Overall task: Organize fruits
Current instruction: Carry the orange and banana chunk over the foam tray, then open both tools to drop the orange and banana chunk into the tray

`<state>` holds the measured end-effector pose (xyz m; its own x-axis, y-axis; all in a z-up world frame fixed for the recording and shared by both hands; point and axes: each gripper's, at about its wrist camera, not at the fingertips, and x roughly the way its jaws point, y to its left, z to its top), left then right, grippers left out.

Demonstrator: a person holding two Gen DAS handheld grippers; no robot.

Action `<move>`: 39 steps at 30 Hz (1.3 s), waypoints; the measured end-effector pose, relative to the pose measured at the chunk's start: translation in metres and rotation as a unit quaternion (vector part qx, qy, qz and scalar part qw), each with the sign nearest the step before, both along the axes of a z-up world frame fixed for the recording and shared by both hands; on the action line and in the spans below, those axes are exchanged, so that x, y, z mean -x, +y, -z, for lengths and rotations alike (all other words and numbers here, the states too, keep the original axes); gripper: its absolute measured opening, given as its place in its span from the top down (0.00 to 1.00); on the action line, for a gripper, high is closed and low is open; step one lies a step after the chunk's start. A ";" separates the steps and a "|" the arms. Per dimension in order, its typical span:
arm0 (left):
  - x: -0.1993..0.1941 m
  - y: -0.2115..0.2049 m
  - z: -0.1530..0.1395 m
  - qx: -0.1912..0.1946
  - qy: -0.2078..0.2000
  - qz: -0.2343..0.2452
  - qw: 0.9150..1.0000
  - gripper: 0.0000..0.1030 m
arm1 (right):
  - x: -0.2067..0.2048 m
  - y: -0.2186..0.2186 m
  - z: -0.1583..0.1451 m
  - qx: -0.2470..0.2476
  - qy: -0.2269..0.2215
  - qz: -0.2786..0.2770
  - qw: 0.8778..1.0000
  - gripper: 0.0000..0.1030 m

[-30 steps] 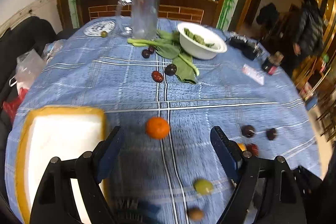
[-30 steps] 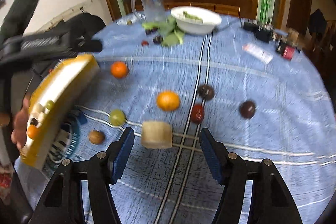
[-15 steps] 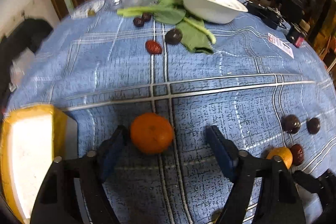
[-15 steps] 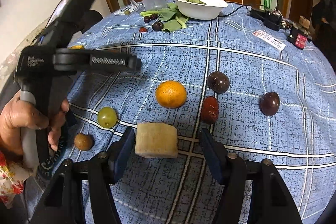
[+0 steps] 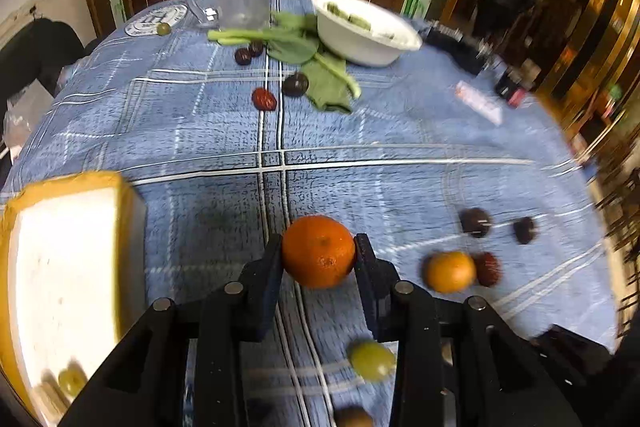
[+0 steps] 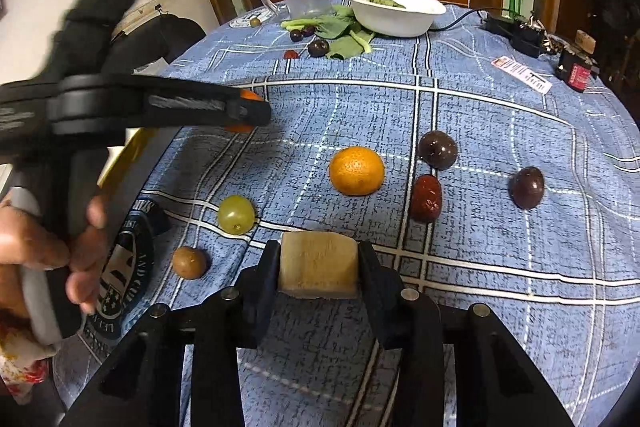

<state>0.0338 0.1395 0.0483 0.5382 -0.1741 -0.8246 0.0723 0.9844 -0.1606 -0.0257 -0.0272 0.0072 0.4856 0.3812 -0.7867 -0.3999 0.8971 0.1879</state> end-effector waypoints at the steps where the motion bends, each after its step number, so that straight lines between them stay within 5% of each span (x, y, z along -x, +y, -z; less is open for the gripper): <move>1: 0.008 0.004 -0.006 0.009 -0.007 -0.001 1.000 0.68 | 0.003 0.000 -0.003 -0.001 -0.002 0.000 1.000 0.60; 11: 0.088 0.062 -0.058 0.044 -0.074 -0.033 0.996 0.67 | 0.034 0.012 -0.047 -0.008 -0.038 -0.012 0.999 0.60; 23: 0.124 0.168 -0.052 0.031 -0.066 -0.136 0.988 0.67 | 0.062 0.102 -0.097 -0.028 -0.072 -0.092 0.993 0.59; 39: 0.081 0.212 0.006 0.042 0.005 -0.169 0.985 0.67 | 0.059 0.231 -0.046 0.029 -0.036 -0.184 0.982 0.59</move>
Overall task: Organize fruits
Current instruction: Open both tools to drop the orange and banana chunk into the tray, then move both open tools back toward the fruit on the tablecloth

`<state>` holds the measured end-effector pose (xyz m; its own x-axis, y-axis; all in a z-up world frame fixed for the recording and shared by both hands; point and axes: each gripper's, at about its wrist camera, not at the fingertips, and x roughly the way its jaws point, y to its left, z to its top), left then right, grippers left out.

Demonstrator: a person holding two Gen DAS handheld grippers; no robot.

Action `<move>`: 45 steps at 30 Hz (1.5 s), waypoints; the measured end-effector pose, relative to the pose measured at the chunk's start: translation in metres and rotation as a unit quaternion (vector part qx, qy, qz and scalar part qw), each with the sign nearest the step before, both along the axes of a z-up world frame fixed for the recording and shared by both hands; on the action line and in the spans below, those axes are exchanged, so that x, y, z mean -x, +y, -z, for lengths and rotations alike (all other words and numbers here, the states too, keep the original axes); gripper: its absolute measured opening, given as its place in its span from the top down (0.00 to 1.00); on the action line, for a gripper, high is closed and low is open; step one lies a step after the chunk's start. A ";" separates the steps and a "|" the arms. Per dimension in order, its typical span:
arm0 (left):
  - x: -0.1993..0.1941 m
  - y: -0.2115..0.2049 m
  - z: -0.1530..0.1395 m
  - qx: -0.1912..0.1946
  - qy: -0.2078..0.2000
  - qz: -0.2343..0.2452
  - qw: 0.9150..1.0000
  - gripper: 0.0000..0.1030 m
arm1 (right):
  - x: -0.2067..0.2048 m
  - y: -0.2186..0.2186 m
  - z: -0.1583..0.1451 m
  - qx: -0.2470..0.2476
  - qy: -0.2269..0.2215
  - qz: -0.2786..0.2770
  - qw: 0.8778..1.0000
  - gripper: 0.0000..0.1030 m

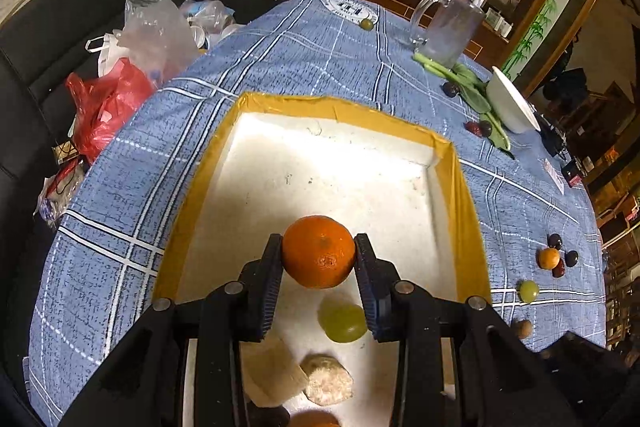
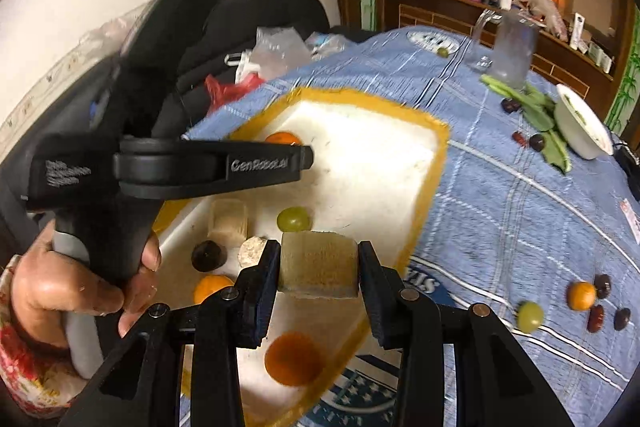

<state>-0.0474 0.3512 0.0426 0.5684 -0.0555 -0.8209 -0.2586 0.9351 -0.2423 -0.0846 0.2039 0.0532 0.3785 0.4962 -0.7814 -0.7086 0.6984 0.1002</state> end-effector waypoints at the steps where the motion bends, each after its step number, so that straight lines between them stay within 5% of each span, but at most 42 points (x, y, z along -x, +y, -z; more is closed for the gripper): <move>1: 0.000 0.000 0.001 0.002 0.001 0.000 1.000 0.67 | -0.001 0.003 0.004 0.003 0.003 -0.002 1.000 0.59; 7: 0.003 0.008 0.002 0.009 0.001 -0.009 1.000 0.66 | -0.007 0.018 0.022 0.021 0.003 -0.004 1.000 0.58; 11: 0.010 0.012 -0.006 0.006 -0.012 -0.017 1.000 0.52 | -0.006 0.016 0.018 0.011 -0.010 -0.002 1.000 0.34; 17: 0.029 0.012 -0.032 0.015 -0.042 -0.023 0.999 0.34 | 0.000 0.001 -0.004 -0.005 -0.038 0.010 0.999 0.33; 27: 0.076 -0.037 -0.069 0.008 -0.088 0.010 0.996 0.26 | 0.017 -0.100 -0.036 -0.067 -0.047 0.100 0.992 0.33; 33: 0.107 -0.081 -0.072 0.041 -0.115 0.030 0.992 0.22 | 0.036 -0.185 -0.033 -0.081 -0.049 0.181 0.979 0.29; 36: 0.109 -0.106 -0.062 0.052 -0.106 0.051 0.992 0.22 | 0.040 -0.223 -0.024 -0.080 -0.032 0.215 0.973 0.29; 45: 0.107 -0.163 -0.049 0.009 -0.084 0.102 0.991 0.22 | 0.044 -0.278 -0.018 -0.080 -0.027 0.259 0.962 0.29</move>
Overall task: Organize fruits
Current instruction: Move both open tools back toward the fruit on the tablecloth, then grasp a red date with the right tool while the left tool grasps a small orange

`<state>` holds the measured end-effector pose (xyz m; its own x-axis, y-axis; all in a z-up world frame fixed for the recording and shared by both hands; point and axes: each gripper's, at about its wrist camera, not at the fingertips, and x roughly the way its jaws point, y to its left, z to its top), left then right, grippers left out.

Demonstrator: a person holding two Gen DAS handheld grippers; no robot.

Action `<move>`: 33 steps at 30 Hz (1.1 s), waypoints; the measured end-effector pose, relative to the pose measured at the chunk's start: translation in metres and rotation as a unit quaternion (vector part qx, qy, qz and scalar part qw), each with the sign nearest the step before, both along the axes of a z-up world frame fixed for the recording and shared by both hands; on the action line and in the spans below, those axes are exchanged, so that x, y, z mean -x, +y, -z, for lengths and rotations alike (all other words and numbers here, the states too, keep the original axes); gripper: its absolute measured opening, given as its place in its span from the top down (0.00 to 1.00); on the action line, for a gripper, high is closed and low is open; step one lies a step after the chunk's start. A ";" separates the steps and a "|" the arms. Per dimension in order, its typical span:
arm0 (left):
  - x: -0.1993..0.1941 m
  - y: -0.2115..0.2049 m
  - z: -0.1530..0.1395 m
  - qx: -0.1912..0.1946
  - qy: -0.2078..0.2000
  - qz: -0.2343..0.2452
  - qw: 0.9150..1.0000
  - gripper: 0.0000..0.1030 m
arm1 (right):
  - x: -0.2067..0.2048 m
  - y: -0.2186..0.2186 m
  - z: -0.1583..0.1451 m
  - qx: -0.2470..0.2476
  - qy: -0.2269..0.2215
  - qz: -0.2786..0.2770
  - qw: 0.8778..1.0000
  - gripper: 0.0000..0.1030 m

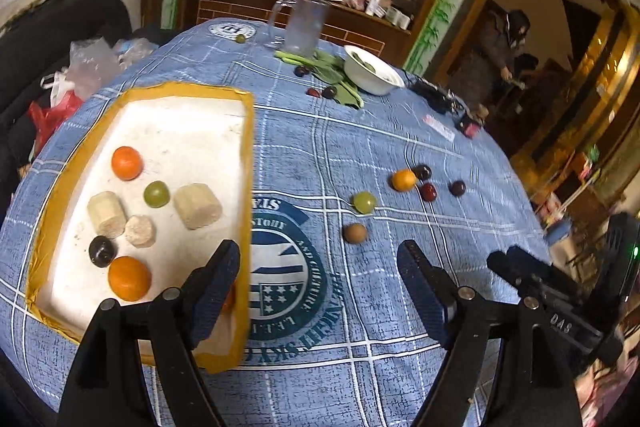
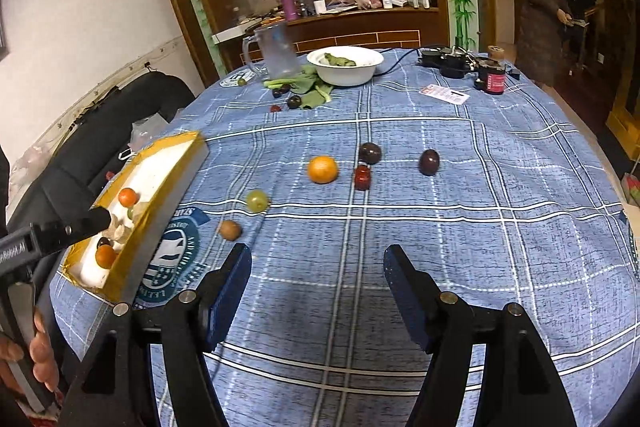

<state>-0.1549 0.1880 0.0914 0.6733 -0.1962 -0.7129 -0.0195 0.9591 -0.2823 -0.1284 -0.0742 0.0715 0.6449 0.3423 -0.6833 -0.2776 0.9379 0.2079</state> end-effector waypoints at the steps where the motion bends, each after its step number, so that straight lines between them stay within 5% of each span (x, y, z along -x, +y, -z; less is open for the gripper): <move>1: 0.000 -0.004 0.001 -0.004 0.000 0.006 1.000 0.22 | -0.003 -0.001 0.001 0.001 0.002 -0.001 1.000 0.29; 12: -0.032 -0.037 0.021 -0.036 0.022 0.046 0.998 0.22 | -0.055 -0.011 0.023 0.013 0.026 0.009 1.000 0.30; 16: -0.051 -0.045 0.020 -0.035 0.020 0.052 0.998 0.22 | -0.088 -0.010 0.031 0.022 0.038 0.012 0.999 0.51; 27: -0.103 -0.063 0.025 -0.047 0.025 0.056 0.997 0.22 | -0.148 0.006 0.066 0.041 0.055 -0.003 0.998 0.62; 33: -0.129 -0.084 0.039 -0.055 0.038 0.075 0.995 0.23 | -0.151 0.006 0.067 0.022 0.053 -0.024 0.998 0.81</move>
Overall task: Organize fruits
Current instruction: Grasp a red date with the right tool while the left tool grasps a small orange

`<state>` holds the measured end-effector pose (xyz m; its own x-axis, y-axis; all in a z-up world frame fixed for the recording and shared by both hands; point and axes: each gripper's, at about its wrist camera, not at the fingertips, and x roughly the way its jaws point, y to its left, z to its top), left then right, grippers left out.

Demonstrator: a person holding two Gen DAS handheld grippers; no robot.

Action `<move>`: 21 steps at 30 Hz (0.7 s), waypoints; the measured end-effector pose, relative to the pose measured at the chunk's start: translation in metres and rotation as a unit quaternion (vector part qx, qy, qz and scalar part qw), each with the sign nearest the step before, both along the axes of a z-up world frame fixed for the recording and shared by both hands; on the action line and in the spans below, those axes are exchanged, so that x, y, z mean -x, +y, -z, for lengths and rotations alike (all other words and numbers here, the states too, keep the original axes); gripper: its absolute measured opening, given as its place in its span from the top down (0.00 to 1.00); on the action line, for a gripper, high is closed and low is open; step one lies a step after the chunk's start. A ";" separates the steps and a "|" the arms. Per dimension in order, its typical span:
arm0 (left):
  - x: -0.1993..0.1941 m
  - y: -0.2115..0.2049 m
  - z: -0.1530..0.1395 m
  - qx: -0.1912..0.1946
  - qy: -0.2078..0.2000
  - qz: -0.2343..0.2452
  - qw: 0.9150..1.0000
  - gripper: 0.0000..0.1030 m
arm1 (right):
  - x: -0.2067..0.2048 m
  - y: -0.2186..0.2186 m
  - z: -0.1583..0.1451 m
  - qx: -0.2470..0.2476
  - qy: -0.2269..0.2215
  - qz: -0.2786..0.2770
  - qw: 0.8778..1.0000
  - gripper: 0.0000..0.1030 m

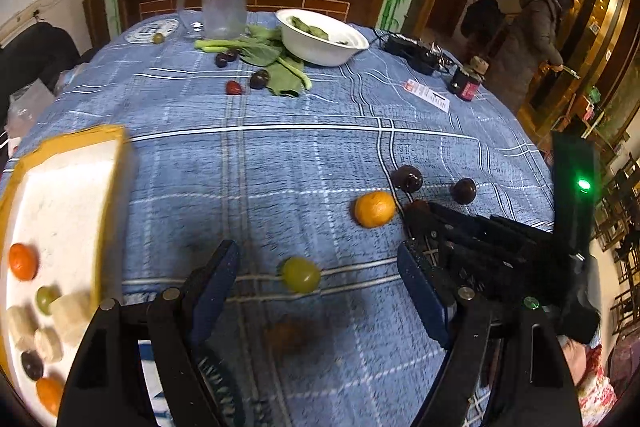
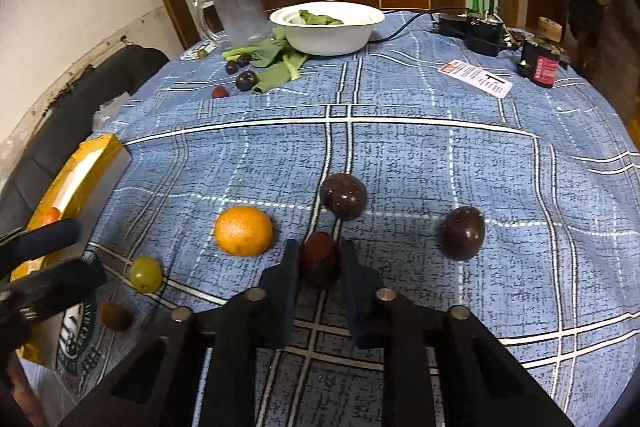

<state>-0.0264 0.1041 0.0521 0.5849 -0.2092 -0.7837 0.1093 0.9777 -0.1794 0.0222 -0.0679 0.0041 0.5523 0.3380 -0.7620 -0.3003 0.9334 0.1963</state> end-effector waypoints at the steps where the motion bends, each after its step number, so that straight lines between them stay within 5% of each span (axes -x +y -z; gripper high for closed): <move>1: -0.005 -0.005 0.004 -0.001 0.002 0.003 1.000 0.23 | 0.001 -0.001 0.000 -0.002 0.001 -0.001 1.000 0.81; 19: -0.047 -0.061 0.039 -0.019 0.002 0.061 0.998 0.23 | 0.000 -0.048 -0.028 -0.049 -0.022 0.064 0.996 0.81; 20: -0.047 -0.064 0.043 -0.020 0.005 0.068 0.998 0.26 | 0.000 -0.047 -0.028 -0.048 -0.022 0.063 0.997 0.81; 21: -0.047 -0.066 0.046 -0.023 0.008 0.074 0.997 0.38 | 0.000 -0.046 -0.028 -0.045 -0.023 0.063 0.997 0.81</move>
